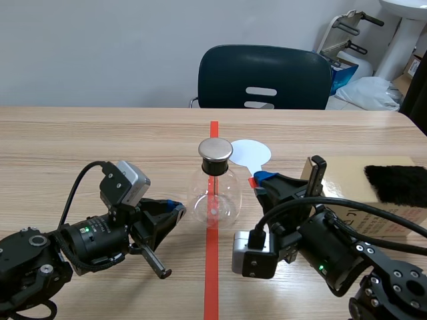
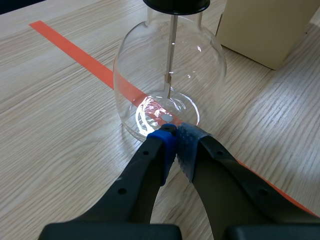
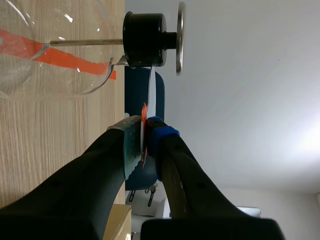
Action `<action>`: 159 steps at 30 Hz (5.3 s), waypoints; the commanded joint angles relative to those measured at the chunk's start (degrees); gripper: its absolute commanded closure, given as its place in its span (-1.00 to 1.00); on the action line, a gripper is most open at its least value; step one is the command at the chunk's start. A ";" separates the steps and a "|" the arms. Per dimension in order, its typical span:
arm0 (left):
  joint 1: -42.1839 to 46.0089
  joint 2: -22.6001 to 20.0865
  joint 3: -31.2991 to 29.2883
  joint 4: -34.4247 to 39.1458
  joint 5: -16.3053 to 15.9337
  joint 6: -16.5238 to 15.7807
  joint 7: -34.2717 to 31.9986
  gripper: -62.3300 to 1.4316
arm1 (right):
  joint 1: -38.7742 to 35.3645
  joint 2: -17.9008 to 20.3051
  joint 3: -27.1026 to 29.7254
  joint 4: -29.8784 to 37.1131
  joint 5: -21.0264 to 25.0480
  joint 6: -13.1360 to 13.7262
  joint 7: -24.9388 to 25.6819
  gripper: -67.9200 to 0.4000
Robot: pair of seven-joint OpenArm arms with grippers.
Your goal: Do the electroscope experiment. move the plate toward and away from the electroscope
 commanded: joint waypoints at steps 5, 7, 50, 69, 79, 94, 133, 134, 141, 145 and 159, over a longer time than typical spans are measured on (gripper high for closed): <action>-0.04 0.28 0.04 1.62 -0.37 -0.11 -0.96 0.84 | 0.83 0.02 -0.31 0.35 0.61 -0.81 0.39 0.97; -0.02 0.35 0.04 1.62 -0.17 -0.11 -0.94 0.84 | 0.83 0.02 -0.31 0.35 0.61 -0.81 0.39 0.97; -0.02 0.94 0.02 1.62 0.00 -0.09 0.11 0.84 | 0.81 0.17 -0.31 0.35 0.61 -0.81 0.39 0.97; -0.02 0.94 0.02 1.62 0.00 -0.09 0.13 0.84 | 0.81 0.15 -0.20 0.35 0.63 -0.81 -1.36 0.97; -0.02 0.94 0.02 1.62 0.00 -0.09 0.13 0.84 | 0.81 0.15 -0.13 0.37 0.66 -1.49 -8.72 0.97; -0.02 0.94 0.02 1.62 0.00 -0.09 0.13 0.84 | 0.79 0.17 3.23 8.22 3.26 -2.34 -12.55 0.97; -0.02 0.94 0.02 1.62 0.00 -0.09 0.13 0.84 | 0.33 0.13 -2.95 10.23 0.09 5.51 9.29 0.97; -0.02 0.94 0.02 1.62 0.00 -0.09 0.13 0.84 | 0.33 0.13 -2.95 10.23 -0.13 5.53 8.94 0.97; -0.02 0.94 0.02 1.62 0.00 -0.09 0.13 0.84 | 0.33 0.13 -2.95 10.23 -0.48 5.68 7.65 0.97; -0.02 0.94 0.02 1.62 0.00 -0.09 0.13 0.84 | 0.33 0.13 -2.95 10.23 -0.48 5.68 7.08 0.97; -0.02 0.94 0.02 1.62 0.00 -0.07 0.13 0.84 | 0.35 0.15 -2.95 10.23 -0.52 5.66 -2.84 0.97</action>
